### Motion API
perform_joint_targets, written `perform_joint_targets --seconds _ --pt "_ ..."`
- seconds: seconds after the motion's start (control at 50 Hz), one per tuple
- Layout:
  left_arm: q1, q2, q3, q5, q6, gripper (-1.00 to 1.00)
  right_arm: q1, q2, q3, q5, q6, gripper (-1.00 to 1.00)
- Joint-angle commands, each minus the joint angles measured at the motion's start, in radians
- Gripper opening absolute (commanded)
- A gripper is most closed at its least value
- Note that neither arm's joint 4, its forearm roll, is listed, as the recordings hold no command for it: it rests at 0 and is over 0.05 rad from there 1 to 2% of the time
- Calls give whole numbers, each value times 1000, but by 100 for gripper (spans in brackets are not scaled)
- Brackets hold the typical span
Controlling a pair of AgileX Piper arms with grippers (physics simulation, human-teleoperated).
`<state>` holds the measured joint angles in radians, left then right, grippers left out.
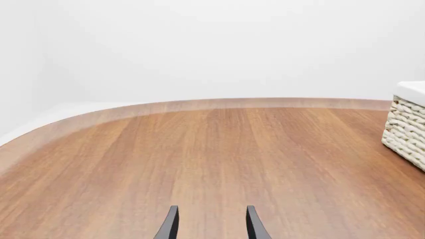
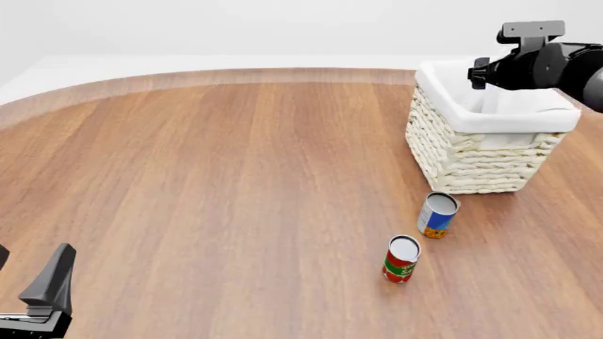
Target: Pick up the alphabet soup and the cream cheese box, and put them in the basket.
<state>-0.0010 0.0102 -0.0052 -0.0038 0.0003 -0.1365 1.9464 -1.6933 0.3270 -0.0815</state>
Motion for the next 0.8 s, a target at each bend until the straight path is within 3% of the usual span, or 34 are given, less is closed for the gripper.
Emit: perform_joint_targets --seconds 0.02,0.46,0.8 --pt "0 0 0 0 0 100 5 -94 80 -23 -14 100" --pt "0 2 0 -2 0 100 9 -374 346 -102 -14 100" --pt "0 1 0 -1 0 100 32 -555 554 -157 -53 100"
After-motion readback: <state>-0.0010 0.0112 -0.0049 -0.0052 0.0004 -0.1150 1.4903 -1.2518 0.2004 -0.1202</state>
